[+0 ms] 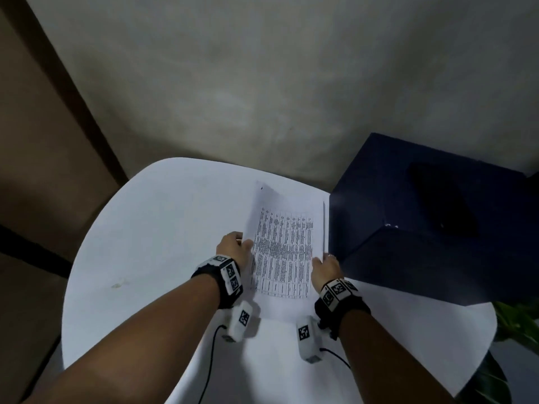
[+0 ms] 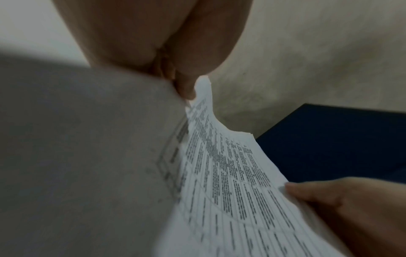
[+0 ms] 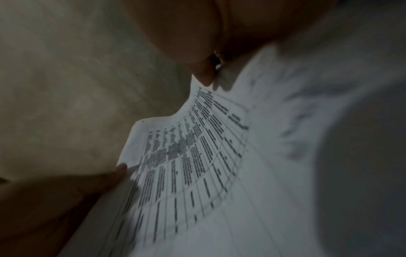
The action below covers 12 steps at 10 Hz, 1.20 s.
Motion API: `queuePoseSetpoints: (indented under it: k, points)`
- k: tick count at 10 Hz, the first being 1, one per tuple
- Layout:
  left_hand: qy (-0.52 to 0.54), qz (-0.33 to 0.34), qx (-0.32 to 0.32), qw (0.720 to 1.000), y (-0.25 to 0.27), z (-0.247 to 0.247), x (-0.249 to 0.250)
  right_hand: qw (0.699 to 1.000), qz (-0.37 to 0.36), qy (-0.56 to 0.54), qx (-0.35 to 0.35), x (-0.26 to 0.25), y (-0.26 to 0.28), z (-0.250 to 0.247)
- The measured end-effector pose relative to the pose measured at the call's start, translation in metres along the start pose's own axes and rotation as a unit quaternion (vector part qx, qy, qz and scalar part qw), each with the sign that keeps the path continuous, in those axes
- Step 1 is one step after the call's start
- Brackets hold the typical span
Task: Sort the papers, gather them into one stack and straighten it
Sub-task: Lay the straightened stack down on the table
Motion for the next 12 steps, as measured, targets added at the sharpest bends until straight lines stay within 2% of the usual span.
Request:
queuePoseSetpoints:
  k: [1, 2, 3, 4, 6, 7, 8, 9, 10, 11, 12]
  points:
    - [-0.083, 0.003, -0.032, 0.996, -0.005, 0.023, -0.003, 0.996, 0.014, 0.087, -0.017, 0.021, -0.004, 0.004]
    - [-0.136, -0.007, -0.009, 0.991, 0.001, 0.03, -0.008, 0.994, 0.012, 0.106, -0.025, 0.038, -0.003, 0.006]
    - [-0.142, 0.019, -0.03, 0.989, 0.007, 0.039, -0.012, 0.995, 0.001, 0.098, -0.025, 0.046, 0.001, 0.007]
    - [-0.113, 0.018, -0.029, 0.993, 0.01, 0.039, -0.018, 0.996, -0.008, 0.088, -0.024, 0.048, 0.004, 0.007]
    - [-0.131, 0.036, -0.052, 0.989, 0.013, 0.038, -0.019, 0.999, 0.002, 0.04, -0.013, 0.056, 0.009, 0.003]
    - [-0.12, 0.04, -0.042, 0.991, 0.014, 0.036, -0.018, 0.999, 0.005, 0.044, -0.023, 0.056, 0.011, 0.005]
    - [-0.105, 0.009, -0.023, 0.994, 0.018, 0.031, -0.025, 0.999, 0.006, 0.032, -0.023, 0.056, 0.009, 0.003]
    - [-0.15, -0.009, -0.03, 0.988, 0.025, 0.029, -0.029, 0.999, 0.016, 0.041, -0.005, 0.056, 0.011, 0.0]
    - [-0.145, 0.02, -0.012, 0.989, 0.021, 0.027, -0.025, 0.996, 0.012, 0.077, -0.051, 0.055, 0.014, 0.001]
    - [-0.131, 0.024, -0.003, 0.991, 0.023, 0.022, -0.024, 0.992, -0.004, 0.116, -0.044, 0.052, 0.021, -0.008]
    - [-0.143, 0.001, 0.052, 0.988, 0.025, 0.003, -0.03, 0.989, -0.018, 0.144, -0.031, 0.054, 0.021, -0.025]
Point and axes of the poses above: each hand's wrist, its own y-axis away from the middle knuckle, its own z-axis out of the palm, x = y × z, the point moved 6 cm from there along -y, towards the middle knuckle, and after that the axes turned 9 degrees about -y, right-handed, at the moved point
